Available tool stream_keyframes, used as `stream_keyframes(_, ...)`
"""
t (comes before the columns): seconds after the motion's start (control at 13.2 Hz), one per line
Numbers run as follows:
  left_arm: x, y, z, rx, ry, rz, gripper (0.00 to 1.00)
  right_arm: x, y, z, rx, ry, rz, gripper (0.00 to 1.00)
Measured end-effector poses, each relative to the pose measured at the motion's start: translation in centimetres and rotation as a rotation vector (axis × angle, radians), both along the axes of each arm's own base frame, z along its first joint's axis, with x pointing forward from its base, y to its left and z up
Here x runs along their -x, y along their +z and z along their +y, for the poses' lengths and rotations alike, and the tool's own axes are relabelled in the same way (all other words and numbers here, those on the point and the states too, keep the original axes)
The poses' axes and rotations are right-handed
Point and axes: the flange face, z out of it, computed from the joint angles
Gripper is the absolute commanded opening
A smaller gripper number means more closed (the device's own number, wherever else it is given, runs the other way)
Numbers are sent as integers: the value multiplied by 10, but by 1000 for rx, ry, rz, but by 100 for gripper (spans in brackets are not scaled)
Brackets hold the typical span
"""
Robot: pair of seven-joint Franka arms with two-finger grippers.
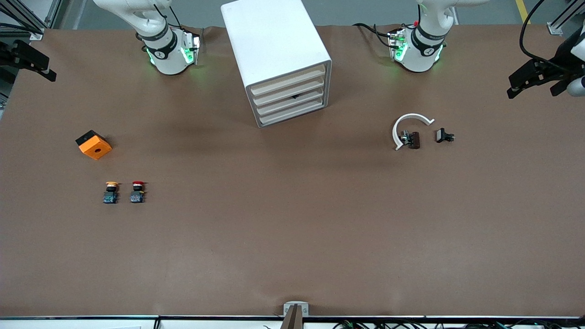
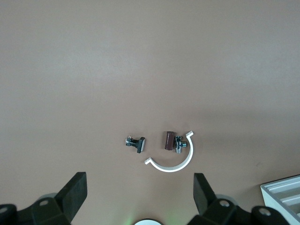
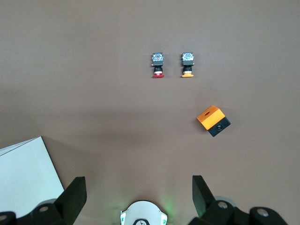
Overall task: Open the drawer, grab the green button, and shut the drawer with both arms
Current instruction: 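Reach the left gripper to the cabinet's lowest drawer handle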
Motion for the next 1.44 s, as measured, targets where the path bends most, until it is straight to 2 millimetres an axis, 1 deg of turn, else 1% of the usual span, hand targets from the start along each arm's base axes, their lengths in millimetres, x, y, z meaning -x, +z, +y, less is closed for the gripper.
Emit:
stream_keyframes(0.45,-4,-5,-2,0,-4,14,100,0,0,0,0,0,0,100)
stream_keyframes(0.61,-14,-13,-4,-1,-9,45,100,-1,0,0,2,0,-6,100)
stream_keyframes(0.68,-23,-22,-7,-1,-15,67,100,-2,1,0,6,0,-15,100)
stream_keyframes(0.83,-43,-55,-19,-2,-39,129,100,-3,1,0,8,1,-23,100)
stream_keyframes(1.06,-68,-117,-53,-2,-96,233,100,-3,1,2,9,4,-24,100)
stream_keyframes(1.21,-79,-158,-76,-6,-87,295,100,-3,0,3,9,6,-23,100)
stream_keyframes(1.29,-82,-176,-94,-18,-43,318,100,-3,0,3,9,6,-22,100)
stream_keyframes(1.36,-83,-192,-116,-38,21,334,100,-3,0,3,9,6,-20,100)
stream_keyframes(1.44,-82,-209,-145,-64,80,341,100,-3,0,3,9,5,-17,100)
